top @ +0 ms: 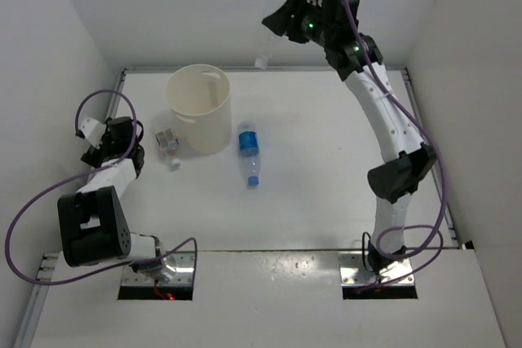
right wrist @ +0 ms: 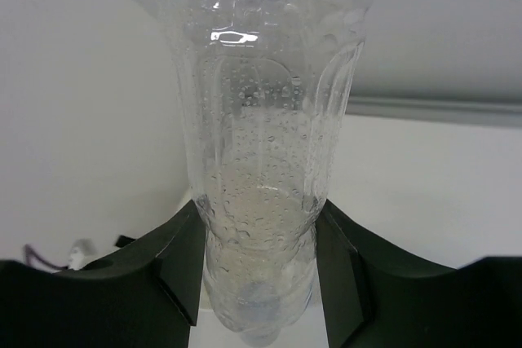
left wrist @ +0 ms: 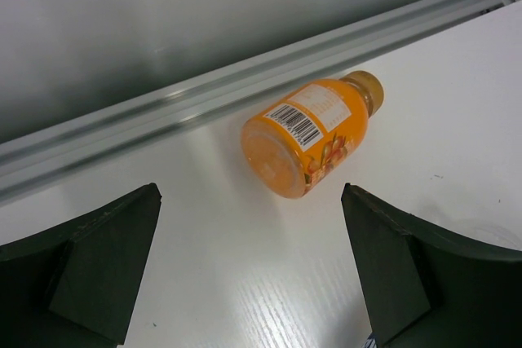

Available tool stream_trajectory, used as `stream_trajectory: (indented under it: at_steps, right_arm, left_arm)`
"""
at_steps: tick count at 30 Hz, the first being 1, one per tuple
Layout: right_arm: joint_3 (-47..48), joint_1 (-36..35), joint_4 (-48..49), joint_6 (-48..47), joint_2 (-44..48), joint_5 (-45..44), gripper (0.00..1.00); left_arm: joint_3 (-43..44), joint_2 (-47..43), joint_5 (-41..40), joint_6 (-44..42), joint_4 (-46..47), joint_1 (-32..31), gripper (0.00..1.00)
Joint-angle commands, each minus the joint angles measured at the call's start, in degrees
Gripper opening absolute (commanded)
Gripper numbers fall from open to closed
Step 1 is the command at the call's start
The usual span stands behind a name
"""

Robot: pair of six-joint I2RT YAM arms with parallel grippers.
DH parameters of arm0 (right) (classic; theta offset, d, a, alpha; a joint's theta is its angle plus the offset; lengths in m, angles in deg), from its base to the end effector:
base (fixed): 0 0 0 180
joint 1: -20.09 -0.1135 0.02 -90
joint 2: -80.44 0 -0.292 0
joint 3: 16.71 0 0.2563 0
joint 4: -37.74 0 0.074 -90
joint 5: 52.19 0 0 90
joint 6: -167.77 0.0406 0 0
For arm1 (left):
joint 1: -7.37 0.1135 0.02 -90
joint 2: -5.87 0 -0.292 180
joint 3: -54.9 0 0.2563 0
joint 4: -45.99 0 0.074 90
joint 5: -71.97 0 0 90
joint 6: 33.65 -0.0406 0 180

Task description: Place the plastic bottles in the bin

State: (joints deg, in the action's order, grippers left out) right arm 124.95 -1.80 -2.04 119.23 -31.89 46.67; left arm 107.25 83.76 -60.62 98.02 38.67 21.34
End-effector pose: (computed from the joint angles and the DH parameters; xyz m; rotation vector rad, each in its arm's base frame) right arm 0.4306 0.1798 0.4885 0.1962 1.8371 0.9275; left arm 0.2624 0.0936 0.2321 -1.2900 1.5481 0.4891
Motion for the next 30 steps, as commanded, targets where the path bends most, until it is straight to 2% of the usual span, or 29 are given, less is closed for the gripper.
stream_trajectory:
  at_steps: [1, 4, 5, 10, 13, 20, 23, 24, 30]
  right_arm:
    - [5.38, -4.64, -0.66, -2.96, -5.16, -1.91, 0.05]
    - [5.92, -7.8, 3.29, -5.59, -6.49, -2.97, 0.04]
    - [7.57, -8.86, 4.08, -6.38, -7.02, -4.54, 0.0]
    - [12.32, -16.06, 8.74, -13.49, -11.4, -13.06, 0.0]
    - [15.23, -17.83, 9.53, -14.21, -14.13, -15.18, 0.0]
    - [15.24, -23.19, 13.14, -22.28, -17.12, -20.63, 0.0]
    - [13.04, -24.69, 12.53, -24.04, -17.13, -22.31, 0.13]
    - [11.91, -25.21, 12.01, -24.05, -17.13, -22.92, 0.24]
    - [10.58, -25.22, 8.13, -24.57, -17.66, -22.93, 0.45]
  left_arm:
    - [0.83, -0.72, 0.66, -1.76, 4.15, 0.7, 1.0]
    - [0.83, -0.2, 1.89, -1.77, 4.15, 0.7, 1.0]
    - [0.83, -0.19, 1.89, -1.77, 4.67, 0.7, 1.0]
    - [0.3, 0.34, 2.94, -2.82, 5.21, 0.7, 1.0]
    - [-0.83, 0.34, 4.61, -3.34, 6.88, 0.7, 1.0]
    - [-2.59, 0.34, 5.94, -3.88, 9.07, 0.7, 1.0]
    - [-2.6, 0.34, 5.94, -3.88, 9.07, 0.7, 1.0]
    - [-2.6, 0.34, 5.94, -3.88, 9.07, 0.7, 1.0]
    - [-2.6, 0.86, 6.47, -4.4, 9.6, 0.7, 1.0]
